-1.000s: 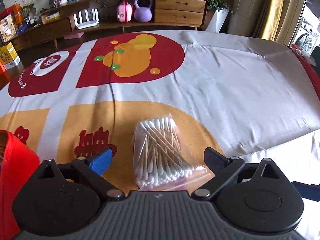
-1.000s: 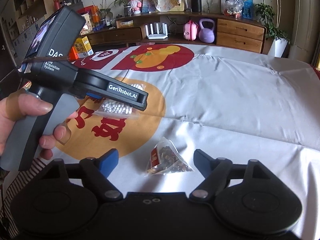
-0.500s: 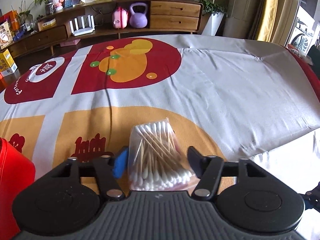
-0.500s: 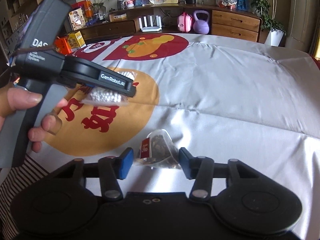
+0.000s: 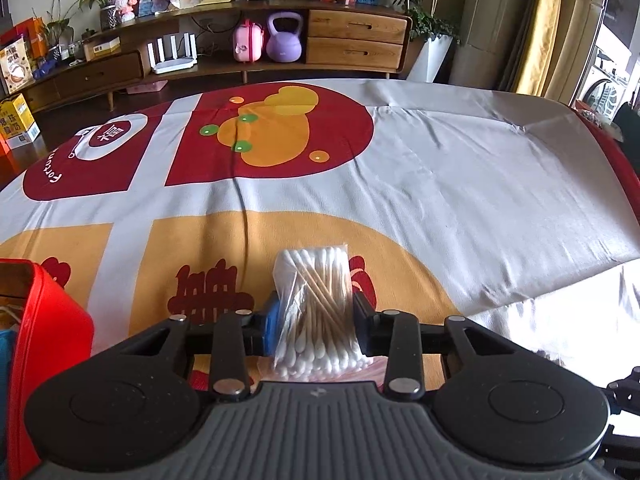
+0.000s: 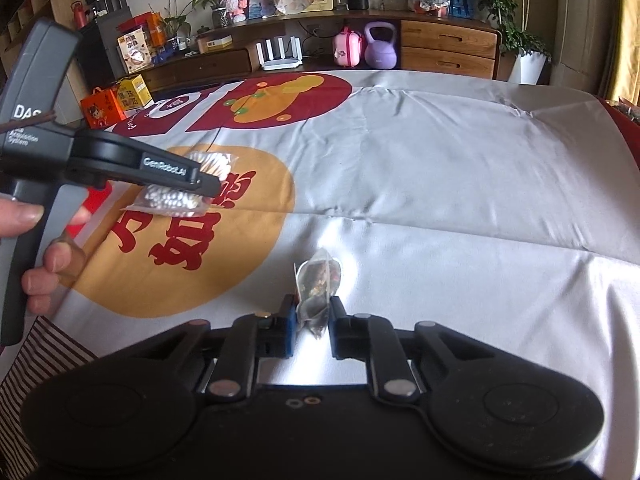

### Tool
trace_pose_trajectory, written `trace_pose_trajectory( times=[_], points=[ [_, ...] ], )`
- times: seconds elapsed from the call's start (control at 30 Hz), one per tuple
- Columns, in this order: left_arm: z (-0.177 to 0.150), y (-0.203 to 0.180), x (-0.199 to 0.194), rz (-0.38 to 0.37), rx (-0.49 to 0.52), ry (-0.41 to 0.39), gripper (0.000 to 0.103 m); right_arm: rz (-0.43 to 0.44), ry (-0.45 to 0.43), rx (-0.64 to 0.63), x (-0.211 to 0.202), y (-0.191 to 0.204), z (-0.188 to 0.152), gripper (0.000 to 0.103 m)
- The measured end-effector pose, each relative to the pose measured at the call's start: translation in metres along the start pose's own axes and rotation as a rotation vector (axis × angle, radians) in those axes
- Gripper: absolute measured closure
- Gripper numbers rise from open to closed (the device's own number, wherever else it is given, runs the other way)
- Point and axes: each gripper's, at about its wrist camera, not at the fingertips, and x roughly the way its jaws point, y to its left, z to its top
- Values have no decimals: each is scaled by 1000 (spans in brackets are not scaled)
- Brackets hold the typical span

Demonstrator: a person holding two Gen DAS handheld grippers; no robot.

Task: Organize soft objects
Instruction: 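Grasp the cotton swab bag with left tool while right tool grasps sachet, then carry swab bag with left tool while right tool carries sachet into tin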

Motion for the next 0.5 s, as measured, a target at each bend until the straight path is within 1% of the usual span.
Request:
trace_pose_trajectory(
  times=[0.23,0.5],
  points=[
    [-3,4,-23,-25,-10,-2,67,22,-14,17,-17,4,4,88],
    [-9,14,-63,-29,-19,-16,67,62,-44,-9,-48,24,8,88]
  ],
)
